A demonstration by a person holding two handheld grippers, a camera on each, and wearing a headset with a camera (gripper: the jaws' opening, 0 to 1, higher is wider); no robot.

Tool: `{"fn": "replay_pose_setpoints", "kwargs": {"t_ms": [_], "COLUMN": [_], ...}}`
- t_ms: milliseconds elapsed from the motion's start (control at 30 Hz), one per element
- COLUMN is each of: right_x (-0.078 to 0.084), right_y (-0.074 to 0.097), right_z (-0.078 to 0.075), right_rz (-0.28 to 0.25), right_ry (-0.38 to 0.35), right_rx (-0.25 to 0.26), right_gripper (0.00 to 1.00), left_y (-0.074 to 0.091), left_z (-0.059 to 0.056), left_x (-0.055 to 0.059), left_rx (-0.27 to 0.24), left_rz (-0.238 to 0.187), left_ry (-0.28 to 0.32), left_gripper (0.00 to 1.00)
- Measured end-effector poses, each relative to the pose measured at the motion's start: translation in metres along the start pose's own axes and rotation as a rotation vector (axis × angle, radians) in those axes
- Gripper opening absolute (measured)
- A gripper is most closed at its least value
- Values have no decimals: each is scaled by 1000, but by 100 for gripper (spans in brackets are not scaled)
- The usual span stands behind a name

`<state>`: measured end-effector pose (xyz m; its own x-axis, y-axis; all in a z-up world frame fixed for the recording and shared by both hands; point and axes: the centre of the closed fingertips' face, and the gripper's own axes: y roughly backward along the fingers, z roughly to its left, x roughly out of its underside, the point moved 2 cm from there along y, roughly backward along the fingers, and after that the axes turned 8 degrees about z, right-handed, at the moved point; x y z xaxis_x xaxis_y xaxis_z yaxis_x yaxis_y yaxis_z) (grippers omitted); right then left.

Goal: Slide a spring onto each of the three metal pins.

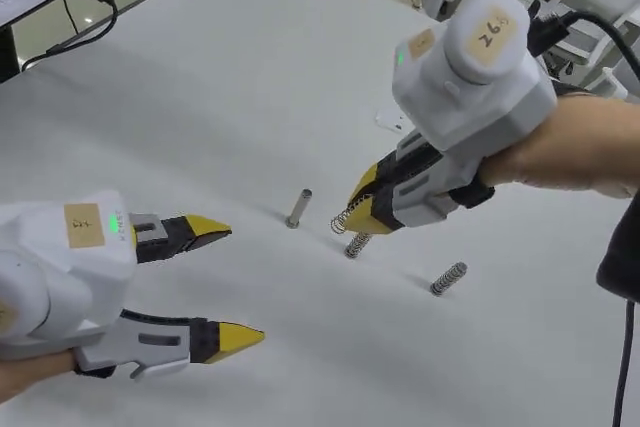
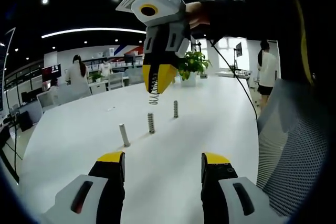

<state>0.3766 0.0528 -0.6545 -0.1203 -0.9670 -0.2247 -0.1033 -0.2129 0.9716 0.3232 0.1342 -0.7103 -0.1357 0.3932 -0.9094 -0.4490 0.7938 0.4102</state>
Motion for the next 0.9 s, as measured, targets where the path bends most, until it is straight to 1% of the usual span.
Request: {"fn": "replay_pose_setpoints", "kwargs": {"t_ms": [200, 400, 500, 600, 667, 833, 900], "right_x": [0, -7, -11, -14, -16, -16, -17], "right_y": [-3, -5, -7, -12, -15, -25, -27], "right_z": [-17, -34, -38, -45, -49, -58, -59], "right_rz": [-3, -13, -15, -5, -5, 16, 14], "right_ry": [-37, -59, -58, -49, -54, -57, -67], "right_rx": [18, 30, 30, 42, 38, 36, 32], "right_gripper": [8, 8, 8, 8, 8, 8, 8], "left_y": [1, 4, 6, 8, 9, 10, 10], "left_z": [1, 1, 3, 4, 5, 5, 5], "left_x": [3, 9, 10, 11, 12, 14, 15], "left_rx": [-8, -16, -23, -30, -34, -37, -39], "left_rz": [0, 8, 9, 7, 9, 12, 14], "left_ry": [10, 18, 22, 26, 26, 29, 28], "left_gripper": [54, 53, 53, 53, 53, 53, 53]}}
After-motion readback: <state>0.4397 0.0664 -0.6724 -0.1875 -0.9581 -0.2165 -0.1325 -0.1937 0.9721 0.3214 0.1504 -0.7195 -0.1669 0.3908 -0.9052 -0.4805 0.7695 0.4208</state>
